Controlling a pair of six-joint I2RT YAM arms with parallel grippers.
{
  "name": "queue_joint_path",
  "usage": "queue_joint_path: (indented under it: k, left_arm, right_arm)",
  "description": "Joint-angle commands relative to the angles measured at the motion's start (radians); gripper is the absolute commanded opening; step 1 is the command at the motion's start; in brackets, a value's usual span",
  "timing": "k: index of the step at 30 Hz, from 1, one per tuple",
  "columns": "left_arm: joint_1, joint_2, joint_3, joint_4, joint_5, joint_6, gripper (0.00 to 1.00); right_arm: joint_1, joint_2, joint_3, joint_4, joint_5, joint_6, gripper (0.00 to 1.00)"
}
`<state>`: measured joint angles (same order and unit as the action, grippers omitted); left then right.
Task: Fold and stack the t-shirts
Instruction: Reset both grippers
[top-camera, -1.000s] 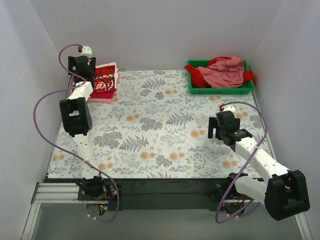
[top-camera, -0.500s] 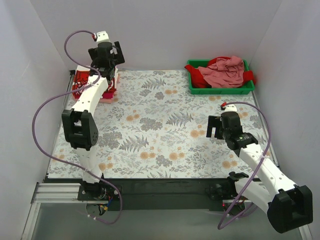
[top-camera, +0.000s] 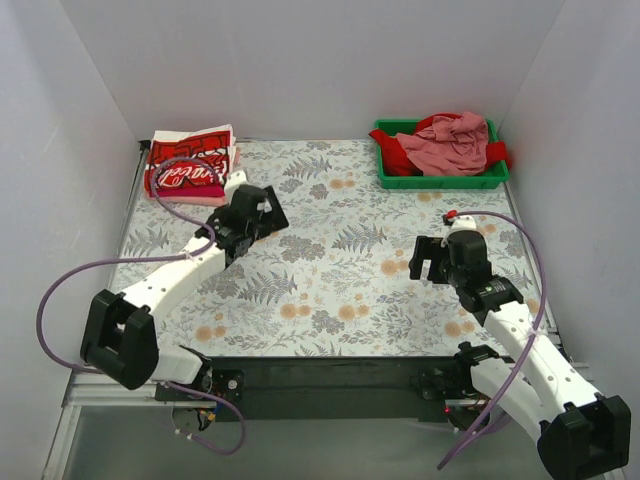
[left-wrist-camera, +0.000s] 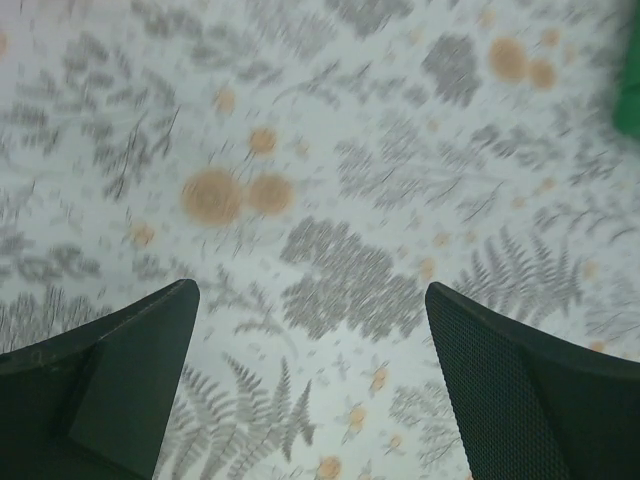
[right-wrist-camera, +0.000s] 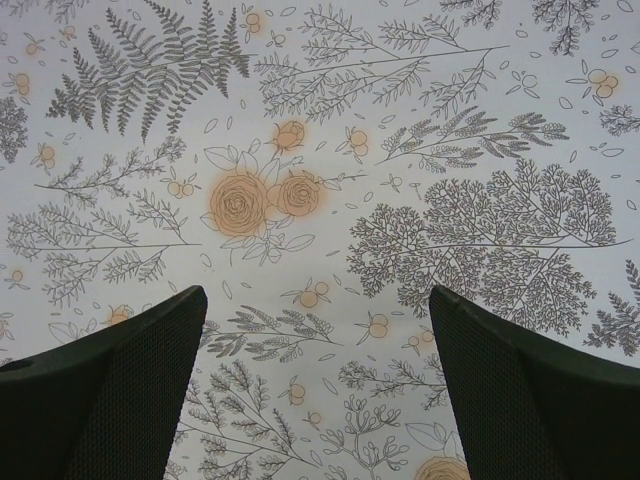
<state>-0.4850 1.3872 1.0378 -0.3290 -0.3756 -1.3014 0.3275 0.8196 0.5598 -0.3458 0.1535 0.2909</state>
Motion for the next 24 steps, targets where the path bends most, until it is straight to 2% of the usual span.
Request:
queue_joint_path:
  k: [1, 5, 8, 10, 14, 18, 24]
  left_arm:
    - [-0.004, -0.143, -0.161, -0.058, -0.022, -0.169, 0.97]
    - [-0.044, -0.246, -0.272, -0.068, -0.013, -0.246, 0.97]
    - [-0.052, -0.299, -0.315, -0.117, -0.08, -0.329, 0.97]
    - [-0.053, -0.32, -0.324, -0.186, -0.117, -0.387, 0.97]
    - [-0.053, -0.359, -0.343, -0.205, -0.175, -0.414, 0.98]
    - [-0.053, -0.37, -0.318, -0.209, -0.166, -0.401, 0.98]
    - [-0.053, -0.376, -0.28, -0.301, -0.246, -0.438, 0.98]
  right_arm:
    - [-0.002, -0.023, -0.012, 0.062, 0.001, 0.025, 0.98]
    - [-0.002, -0.04, -0.053, 0.138, 0.0, 0.044, 0.98]
    - [-0.002, -0.063, -0.072, 0.159, 0.026, 0.057, 0.98]
    - [-0.002, -0.083, -0.089, 0.175, 0.041, 0.051, 0.98]
    - [-0.004, -0.109, -0.116, 0.189, 0.044, 0.045, 0.98]
    - [-0.004, -0.14, -0.146, 0.203, 0.063, 0.034, 0.98]
    - [-0.004, -0.184, -0.17, 0.22, 0.087, 0.031, 0.98]
